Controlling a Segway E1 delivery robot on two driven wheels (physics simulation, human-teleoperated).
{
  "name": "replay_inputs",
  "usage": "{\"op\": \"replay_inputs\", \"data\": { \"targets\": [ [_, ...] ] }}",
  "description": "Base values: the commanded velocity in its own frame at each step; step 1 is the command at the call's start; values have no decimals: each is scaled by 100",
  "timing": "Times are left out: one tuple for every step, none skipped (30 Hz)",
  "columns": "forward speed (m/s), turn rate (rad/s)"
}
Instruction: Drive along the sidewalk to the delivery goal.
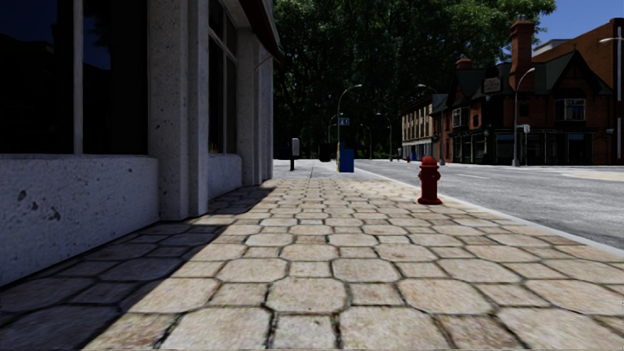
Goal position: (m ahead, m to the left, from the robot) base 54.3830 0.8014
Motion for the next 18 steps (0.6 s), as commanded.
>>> {"op": "replay_inputs", "data": {
  "targets": [
    [200,0],
    [200,0],
    [200,0],
    [200,0],
    [200,0],
    [200,0],
    [200,0],
    [200,0],
    [200,0],
    [200,0],
    [200,0],
    [200,0],
    [200,0],
    [200,0],
    [200,0],
    [200,0],
    [200,0],
    [200,0]
  ]
}}
